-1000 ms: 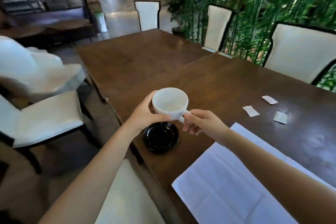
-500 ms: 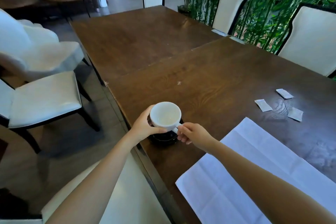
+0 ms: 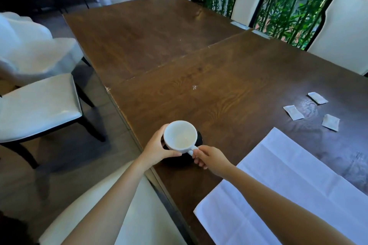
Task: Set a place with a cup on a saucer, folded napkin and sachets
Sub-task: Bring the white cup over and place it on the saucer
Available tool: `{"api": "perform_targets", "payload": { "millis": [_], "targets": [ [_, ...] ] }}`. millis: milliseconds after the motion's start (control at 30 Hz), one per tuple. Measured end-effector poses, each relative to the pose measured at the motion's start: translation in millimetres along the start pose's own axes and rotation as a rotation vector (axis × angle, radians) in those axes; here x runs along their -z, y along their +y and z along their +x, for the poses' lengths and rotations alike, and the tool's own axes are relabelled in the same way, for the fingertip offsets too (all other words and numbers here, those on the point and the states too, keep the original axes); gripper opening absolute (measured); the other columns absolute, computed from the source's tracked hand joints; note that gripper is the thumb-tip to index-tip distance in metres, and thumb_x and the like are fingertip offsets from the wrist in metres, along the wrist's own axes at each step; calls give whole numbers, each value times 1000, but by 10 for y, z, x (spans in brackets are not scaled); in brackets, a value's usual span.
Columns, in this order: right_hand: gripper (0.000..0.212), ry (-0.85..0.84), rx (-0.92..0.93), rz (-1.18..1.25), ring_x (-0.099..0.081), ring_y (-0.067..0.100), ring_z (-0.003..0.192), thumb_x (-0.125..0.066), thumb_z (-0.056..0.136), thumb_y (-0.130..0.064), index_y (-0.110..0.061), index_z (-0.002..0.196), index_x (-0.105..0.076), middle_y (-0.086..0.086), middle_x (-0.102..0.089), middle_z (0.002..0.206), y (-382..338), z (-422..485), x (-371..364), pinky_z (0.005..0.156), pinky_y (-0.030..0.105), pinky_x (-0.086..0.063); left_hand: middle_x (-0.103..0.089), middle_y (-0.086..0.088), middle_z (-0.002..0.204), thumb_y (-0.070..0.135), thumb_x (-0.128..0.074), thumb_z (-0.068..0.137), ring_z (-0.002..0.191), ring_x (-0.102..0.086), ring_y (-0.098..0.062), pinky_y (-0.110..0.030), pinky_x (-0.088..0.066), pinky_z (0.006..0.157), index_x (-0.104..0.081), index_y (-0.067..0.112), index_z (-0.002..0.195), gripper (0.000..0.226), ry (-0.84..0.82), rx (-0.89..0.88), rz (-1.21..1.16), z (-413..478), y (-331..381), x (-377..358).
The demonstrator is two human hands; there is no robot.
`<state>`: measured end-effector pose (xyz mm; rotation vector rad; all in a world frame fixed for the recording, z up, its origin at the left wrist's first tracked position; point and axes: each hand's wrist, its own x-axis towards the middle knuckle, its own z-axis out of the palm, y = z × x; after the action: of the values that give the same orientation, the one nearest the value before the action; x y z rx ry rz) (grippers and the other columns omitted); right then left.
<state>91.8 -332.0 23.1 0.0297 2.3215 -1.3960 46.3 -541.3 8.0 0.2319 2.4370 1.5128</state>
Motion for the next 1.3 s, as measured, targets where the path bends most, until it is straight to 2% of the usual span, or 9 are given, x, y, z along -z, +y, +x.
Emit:
{"api": "perform_targets", "payload": {
  "millis": [267, 467, 600, 700, 867, 1033, 1167, 1233, 1300],
  "targets": [
    [25, 1, 19, -39, -53, 6, 63, -40, 96, -39, -36, 76, -55, -10, -57, 71, 44, 37, -67, 57, 10, -42, -43, 23, 133, 45, -89, 51, 124, -40, 3, -31, -41, 104, -34, 46, 132, 98, -9, -1, -8, 11, -106, 15],
    [25, 14, 18, -25, -53, 5, 60, -41, 96, -38, -37, 75, -55, -11, -56, 69, 40, 30, -76, 51, 4, -41, -30, 13, 147, 46, -87, 54, 133, -29, -5, -33, -31, 110, -17, 33, 145, 115, -29, 45, 42, 32, -174, 18],
    [25, 23, 13, -7, -53, 5, 59, -41, 96, -40, -36, 76, -55, -11, -56, 69, 55, 34, -99, 52, 5, -41, -37, 21, 138, 49, -86, 54, 126, -37, 1, -24, -36, 102, -23, 39, 140, 107, -49, 25, 45, 40, -159, 24],
    [24, 28, 6, 11, -53, 5, 58, -42, 95, -40, -36, 76, -55, -10, -57, 69, 62, 38, -108, 51, 4, -41, -41, 35, 127, 54, -85, 52, 119, -39, 14, -10, -38, 91, -29, 49, 131, 97, -43, 18, 49, 26, -137, 26],
    [22, 18, -9, 59, -54, 5, 59, -43, 95, -39, -33, 80, -58, -9, -58, 69, 85, 34, -123, 52, 4, -43, -38, 48, 119, 55, -84, 53, 117, -37, 20, -3, -38, 85, -27, 59, 126, 93, -45, 30, 68, 14, -126, 45],
    [23, 2, -30, 104, -56, 7, 62, -43, 96, -37, -24, 93, -62, -8, -60, 72, 104, 36, -146, 59, 9, -47, -35, 57, 111, 49, -86, 55, 112, -33, 29, 8, -35, 74, -23, 76, 113, 89, -109, 61, 58, 14, -83, 89],
    [24, -7, -38, 121, -57, 7, 64, -43, 96, -36, -21, 97, -62, -7, -60, 73, 95, 32, -157, 62, 10, -49, -37, 52, 115, 48, -85, 56, 117, -37, 21, 3, -39, 79, -26, 69, 119, 89, -115, 70, 57, 25, -70, 92],
    [24, -9, -42, 126, -57, 8, 64, -43, 96, -37, -21, 101, -61, -7, -61, 74, 88, 26, -166, 62, 10, -49, -31, 46, 125, 47, -85, 57, 123, -34, 11, -9, -35, 96, -21, 55, 133, 100, -120, 78, 56, 25, -90, 89],
    [22, 2, -45, 132, -59, 7, 64, -43, 95, -38, -25, 105, -57, -8, -62, 76, 88, 9, -165, 60, 10, -49, -23, 29, 141, 44, -85, 58, 130, -23, 2, -27, -29, 106, -7, 45, 143, 116, -139, 106, 53, 25, -98, 116]
  ]
}}
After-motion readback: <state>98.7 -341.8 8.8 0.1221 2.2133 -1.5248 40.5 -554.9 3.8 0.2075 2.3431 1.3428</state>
